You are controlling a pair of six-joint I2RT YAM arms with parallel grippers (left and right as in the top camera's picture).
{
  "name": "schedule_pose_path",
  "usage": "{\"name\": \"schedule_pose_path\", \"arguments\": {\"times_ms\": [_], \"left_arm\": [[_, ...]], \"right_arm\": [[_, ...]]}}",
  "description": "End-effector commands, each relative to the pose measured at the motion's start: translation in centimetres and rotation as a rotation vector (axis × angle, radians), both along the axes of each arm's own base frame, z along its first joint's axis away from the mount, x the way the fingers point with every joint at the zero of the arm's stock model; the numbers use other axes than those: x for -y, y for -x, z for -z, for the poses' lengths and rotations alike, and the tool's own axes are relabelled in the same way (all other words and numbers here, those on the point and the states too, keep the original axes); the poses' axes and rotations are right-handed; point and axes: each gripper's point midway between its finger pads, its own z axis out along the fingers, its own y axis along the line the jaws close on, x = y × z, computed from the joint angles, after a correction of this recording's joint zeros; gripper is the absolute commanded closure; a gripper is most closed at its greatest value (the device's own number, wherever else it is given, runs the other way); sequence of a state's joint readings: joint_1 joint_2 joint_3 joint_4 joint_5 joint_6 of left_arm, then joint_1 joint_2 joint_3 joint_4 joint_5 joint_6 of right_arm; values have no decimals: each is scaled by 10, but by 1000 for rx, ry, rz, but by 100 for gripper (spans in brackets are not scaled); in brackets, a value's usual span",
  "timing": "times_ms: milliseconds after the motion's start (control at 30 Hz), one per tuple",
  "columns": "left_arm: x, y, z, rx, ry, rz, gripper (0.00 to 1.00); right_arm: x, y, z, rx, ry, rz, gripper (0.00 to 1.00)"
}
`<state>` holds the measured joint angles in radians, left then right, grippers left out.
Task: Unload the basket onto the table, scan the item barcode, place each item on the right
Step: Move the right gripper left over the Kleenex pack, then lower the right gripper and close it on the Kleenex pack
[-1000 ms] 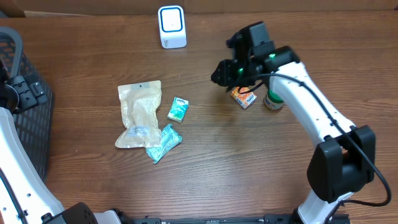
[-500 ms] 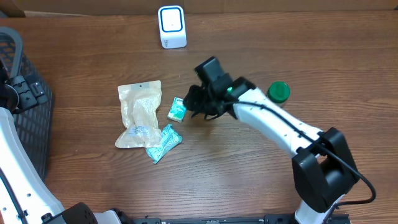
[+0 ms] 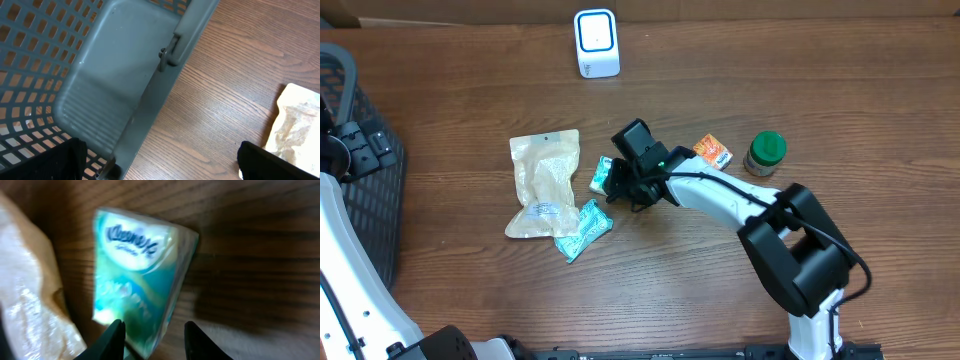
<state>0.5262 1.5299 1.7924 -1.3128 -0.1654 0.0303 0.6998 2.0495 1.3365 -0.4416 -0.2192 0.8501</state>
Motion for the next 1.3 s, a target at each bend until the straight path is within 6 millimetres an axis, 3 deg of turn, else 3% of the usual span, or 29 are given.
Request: {"name": "schedule_pose_path", "arguments": {"times_ms": [0,133,300,433,500,600,700,833,1267], "left_arm": [[-2,-1,-6,10,-13,10,0],[-2,-1,-6,10,-13,10,1],[-2,-1,-6,10,-13,10,0],[-2,-1,-6,10,-13,10,0],[-2,-1,-6,10,-13,10,0],[-2,-1,-6,10,-13,10,1],[-2,-1,-6,10,-13,10,0],[-2,-1,-6,10,-13,10,1],[-2,-1,-6,10,-13,10,0]], "right_arm": [[-5,8,17,-52,-15,-12,67],[-4,6,18,-38,-11,-33,75],[-6,9,9,5,-20,-189,96],[10,2,-18,60,10,-342,96],[18,1,-40,116,-5,-508,96],[25,16,-73,183,-102,-800,96],[38,26,-92,219,-157,-967,96],[59,23,-88,245,-129,-1039,96],[81,9,-49,251,88,-1044,96]]}}
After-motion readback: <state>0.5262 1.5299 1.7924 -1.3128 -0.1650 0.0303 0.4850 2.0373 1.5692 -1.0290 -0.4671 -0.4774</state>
